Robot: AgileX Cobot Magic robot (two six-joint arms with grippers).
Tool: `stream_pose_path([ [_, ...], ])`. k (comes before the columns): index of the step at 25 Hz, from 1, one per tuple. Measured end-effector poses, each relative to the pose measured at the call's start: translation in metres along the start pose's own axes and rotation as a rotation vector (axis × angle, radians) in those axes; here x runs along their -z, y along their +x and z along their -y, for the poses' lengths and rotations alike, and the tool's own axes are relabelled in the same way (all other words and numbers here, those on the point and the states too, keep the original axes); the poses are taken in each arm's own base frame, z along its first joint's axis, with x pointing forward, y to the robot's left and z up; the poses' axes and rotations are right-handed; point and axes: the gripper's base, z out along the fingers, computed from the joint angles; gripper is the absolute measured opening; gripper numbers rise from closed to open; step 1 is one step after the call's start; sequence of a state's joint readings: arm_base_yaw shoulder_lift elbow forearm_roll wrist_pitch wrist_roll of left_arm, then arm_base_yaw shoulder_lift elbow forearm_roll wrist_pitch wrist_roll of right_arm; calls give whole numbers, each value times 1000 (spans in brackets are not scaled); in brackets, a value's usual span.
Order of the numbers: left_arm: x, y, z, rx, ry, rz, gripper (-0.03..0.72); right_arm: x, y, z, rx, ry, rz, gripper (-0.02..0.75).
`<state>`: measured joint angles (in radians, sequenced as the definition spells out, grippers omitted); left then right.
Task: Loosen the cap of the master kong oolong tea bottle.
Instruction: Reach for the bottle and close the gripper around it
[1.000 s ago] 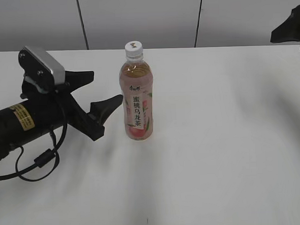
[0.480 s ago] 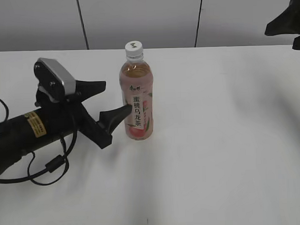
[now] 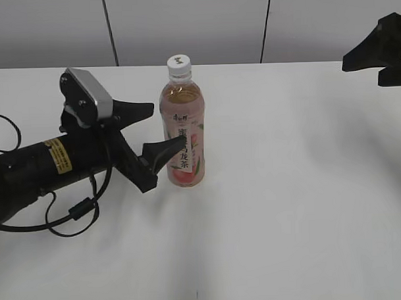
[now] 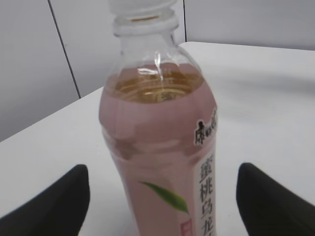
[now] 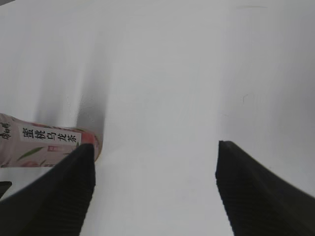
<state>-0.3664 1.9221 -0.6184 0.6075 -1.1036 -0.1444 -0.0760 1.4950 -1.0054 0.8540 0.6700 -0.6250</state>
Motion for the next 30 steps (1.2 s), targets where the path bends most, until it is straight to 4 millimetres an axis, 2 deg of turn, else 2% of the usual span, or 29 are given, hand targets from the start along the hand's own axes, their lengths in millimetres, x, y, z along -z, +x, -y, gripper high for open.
stream_pose_path([
  [9, -19, 6, -8, 45, 22, -5, 552, 0, 3, 0, 98, -7, -32, 579],
  [25, -46, -2, -19, 60, 96, 31, 552, 0, 3, 0, 110, -2, -35, 579],
  [30, -54, 2, -21, 89, 113, 17, 552, 0, 3, 0, 112, -3, -35, 579],
])
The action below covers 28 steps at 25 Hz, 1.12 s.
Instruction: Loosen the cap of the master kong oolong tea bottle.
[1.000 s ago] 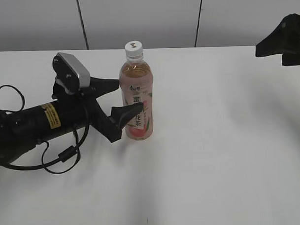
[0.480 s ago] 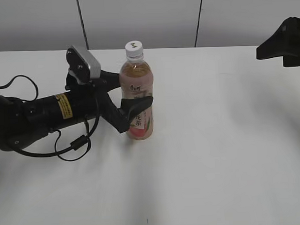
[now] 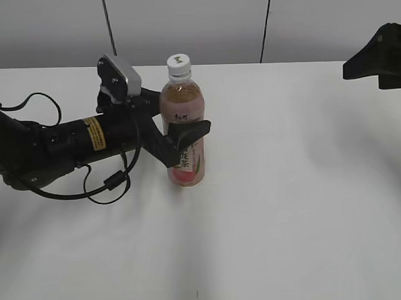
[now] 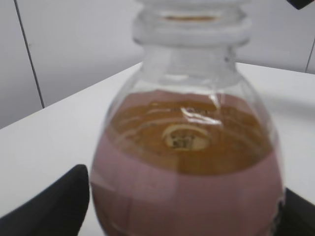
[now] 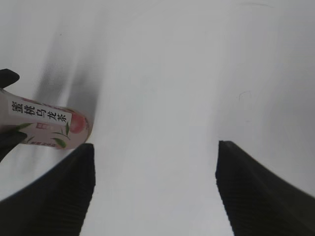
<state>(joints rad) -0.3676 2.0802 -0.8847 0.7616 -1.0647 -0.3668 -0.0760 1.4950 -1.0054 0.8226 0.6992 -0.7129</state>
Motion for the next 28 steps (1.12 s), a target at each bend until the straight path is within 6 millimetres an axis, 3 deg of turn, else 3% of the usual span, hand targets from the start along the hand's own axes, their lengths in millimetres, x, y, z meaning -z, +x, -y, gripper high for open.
stream_pose_path([
  [3, 0, 0, 0, 3, 0, -1, 509, 0, 0, 0, 0, 0, 0, 579],
  [6, -1, 0, 1, 4, 2, -3, 420, 0, 0, -1, 12, -3, -2, 579],
  [16, -1, 0, 5, -21, 47, -4, 420, 7, -19, -28, 237, -50, -38, 579],
  [24, 4, -11, 4, -75, 17, -90, 420, 3, -23, -91, 459, -153, -88, 579],
  [28, 4, -11, 4, -82, 22, -96, 420, -1, -29, -111, 467, -174, -116, 579],
])
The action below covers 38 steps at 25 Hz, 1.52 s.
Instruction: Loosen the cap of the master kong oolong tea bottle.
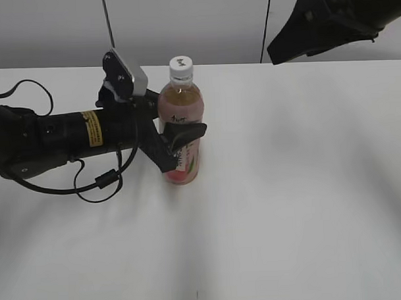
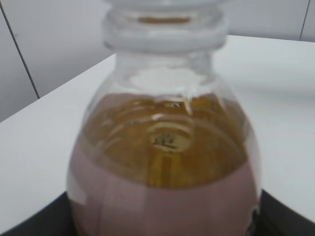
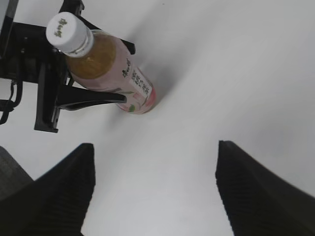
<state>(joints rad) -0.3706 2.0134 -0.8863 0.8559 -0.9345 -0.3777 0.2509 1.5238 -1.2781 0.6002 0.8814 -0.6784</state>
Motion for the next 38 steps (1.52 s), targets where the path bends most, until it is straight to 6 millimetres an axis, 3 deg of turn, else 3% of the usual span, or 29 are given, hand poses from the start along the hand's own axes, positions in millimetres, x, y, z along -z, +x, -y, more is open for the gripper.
stream_pose_path([
  [8, -3, -2, 6, -24, 34, -10, 420, -14, -19, -1, -93, -72, -100, 579],
  [18, -12, -8, 13, -3, 44, -44, 420, -35, -57, -45, -39, -95, -243, 579],
  [27, -10, -12, 12, -17, 24, -80, 420, -49, -72, -49, -99, -88, -242, 579],
  [38, -11, -14, 11, -33, 26, -88, 420, -88, -78, -46, -218, -83, -287, 536],
])
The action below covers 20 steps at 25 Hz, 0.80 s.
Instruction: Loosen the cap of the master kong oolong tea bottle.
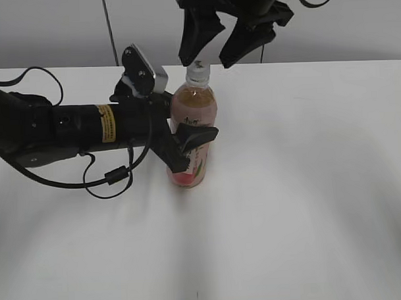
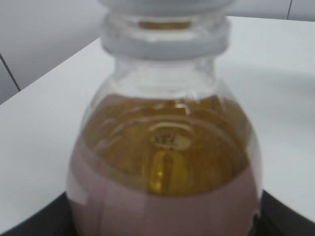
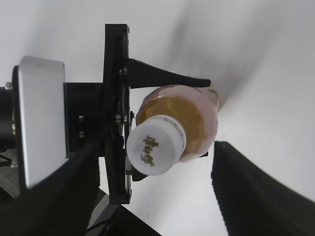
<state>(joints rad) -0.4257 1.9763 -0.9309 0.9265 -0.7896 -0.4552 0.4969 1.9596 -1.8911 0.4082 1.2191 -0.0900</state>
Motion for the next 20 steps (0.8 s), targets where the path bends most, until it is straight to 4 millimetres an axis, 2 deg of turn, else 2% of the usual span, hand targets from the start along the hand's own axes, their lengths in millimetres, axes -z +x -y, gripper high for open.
stream_pose_path([
  [3, 0, 0, 0, -3, 1, 0, 420, -7, 0, 3, -13, 5, -15, 523],
  [13, 0, -1, 0, -7, -1, -6, 420, -9, 0, 0, -10, 11, -21, 522],
  [20, 0, 0, 0, -7, -2, -8, 420, -18, 1, -1, -12, 19, -40, 522],
])
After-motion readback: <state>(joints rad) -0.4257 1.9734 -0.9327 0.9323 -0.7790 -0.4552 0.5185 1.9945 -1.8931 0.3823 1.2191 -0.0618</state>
